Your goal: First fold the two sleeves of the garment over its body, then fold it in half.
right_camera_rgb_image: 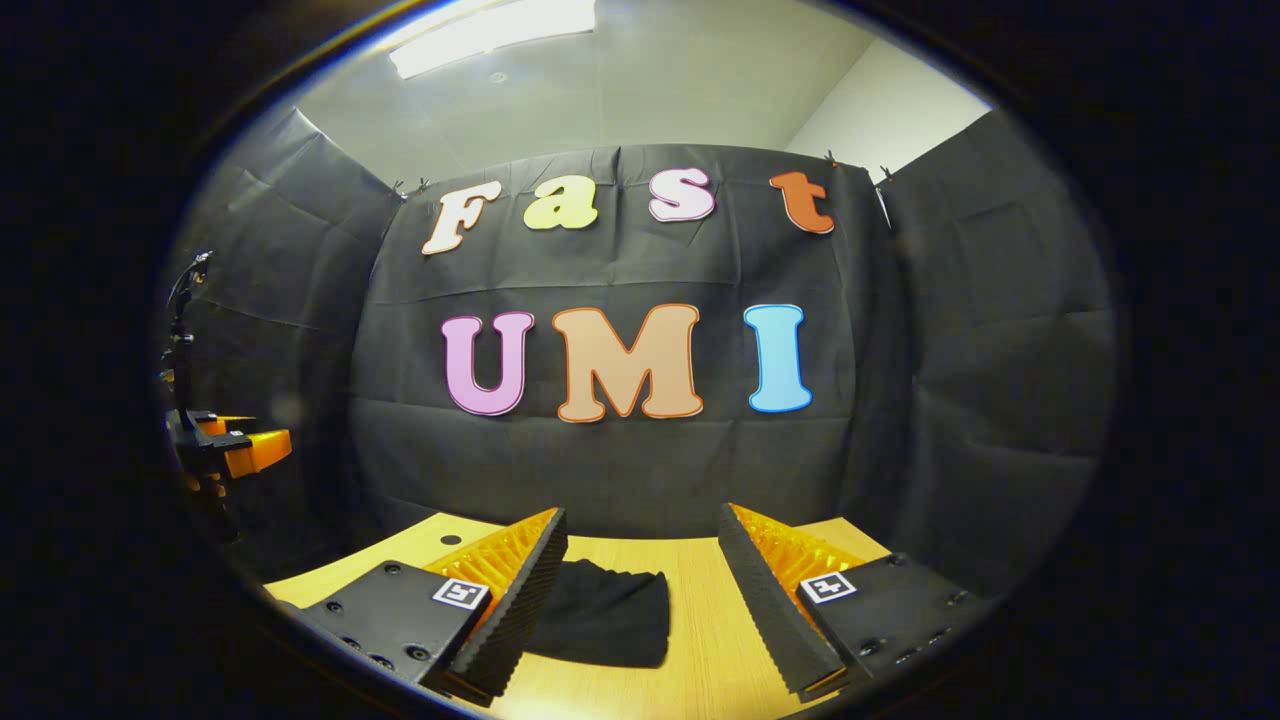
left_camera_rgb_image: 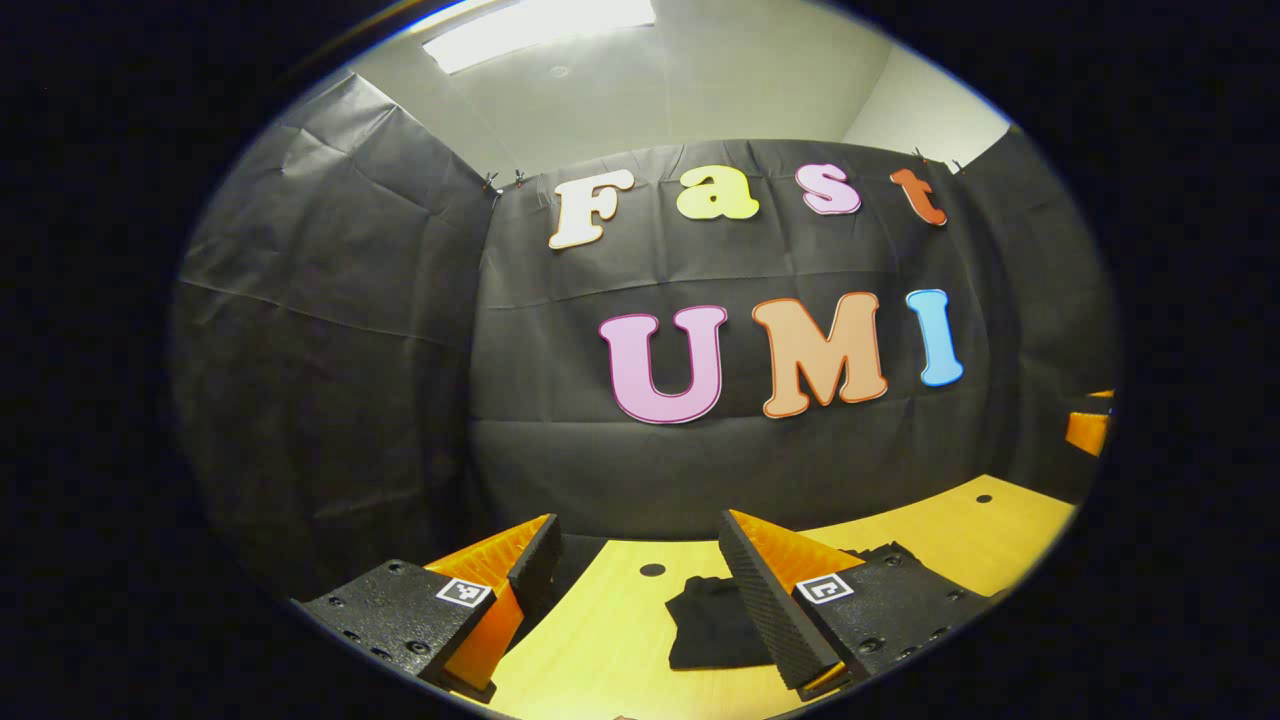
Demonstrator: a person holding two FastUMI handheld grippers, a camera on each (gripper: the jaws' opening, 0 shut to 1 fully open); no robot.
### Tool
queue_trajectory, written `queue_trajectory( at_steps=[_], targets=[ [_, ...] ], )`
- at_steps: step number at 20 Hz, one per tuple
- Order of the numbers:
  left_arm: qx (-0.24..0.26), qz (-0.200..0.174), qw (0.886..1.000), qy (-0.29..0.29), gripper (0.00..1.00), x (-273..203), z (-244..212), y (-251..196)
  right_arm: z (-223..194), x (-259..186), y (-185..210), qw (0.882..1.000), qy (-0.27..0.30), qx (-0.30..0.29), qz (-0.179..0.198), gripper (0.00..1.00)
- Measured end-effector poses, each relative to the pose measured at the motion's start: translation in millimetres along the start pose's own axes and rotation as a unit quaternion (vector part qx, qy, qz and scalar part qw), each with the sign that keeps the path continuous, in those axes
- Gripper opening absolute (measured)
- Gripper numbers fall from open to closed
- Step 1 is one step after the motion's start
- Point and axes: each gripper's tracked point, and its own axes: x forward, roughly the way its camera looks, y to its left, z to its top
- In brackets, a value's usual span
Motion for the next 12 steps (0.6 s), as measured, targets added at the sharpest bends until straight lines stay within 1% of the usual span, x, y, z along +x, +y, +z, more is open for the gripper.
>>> queue_trajectory(
  at_steps=[1, 2, 3, 4, 5, 6, 8, 9, 10, 11, 12],
  targets=[
    [0.0, -0.005, 1.0, 0.003, 0.92, -3, -1, -2, 1, -5, -1, 1.0, -0.001, 0.002, -0.001, 0.97],
    [0.003, -0.008, 1.0, 0.005, 0.97, -7, -1, -5, 3, -10, 0, 1.0, -0.002, 0.001, 0.0, 0.94],
    [0.008, -0.012, 1.0, 0.003, 0.97, -8, 0, -5, 3, -14, 0, 1.0, -0.002, 0.0, 0.001, 0.97],
    [0.011, -0.014, 1.0, 0.0, 0.96, -10, 3, -6, 2, -18, -1, 1.0, -0.001, -0.003, -0.001, 0.97],
    [0.012, -0.016, 1.0, 0.001, 0.96, -13, 3, -7, 1, -22, -2, 1.0, 0.002, -0.005, 0.0, 1.0],
    [0.009, -0.017, 1.0, -0.001, 0.94, -15, 4, -8, 1, -25, -2, 1.0, 0.005, -0.005, 0.002, 0.97],
    [0.003, -0.021, 1.0, -0.002, 0.97, -17, 5, -12, 1, -29, -5, 1.0, 0.005, -0.003, -0.001, 0.97],
    [0.002, -0.02, 1.0, -0.003, 0.94, -18, 5, -11, 2, -32, -7, 1.0, 0.004, -0.003, -0.002, 0.97],
    [-0.001, -0.021, 1.0, -0.004, 0.96, -18, 6, -11, 4, -34, -8, 1.0, 0.002, -0.004, -0.004, 0.97],
    [-0.002, -0.02, 1.0, -0.004, 0.96, -18, 6, -10, 7, -36, -8, 1.0, -0.001, -0.005, -0.004, 0.97],
    [-0.003, -0.019, 1.0, -0.004, 0.96, -17, 6, -9, 8, -36, -8, 1.0, -0.003, -0.005, -0.005, 0.94]
  ],
)
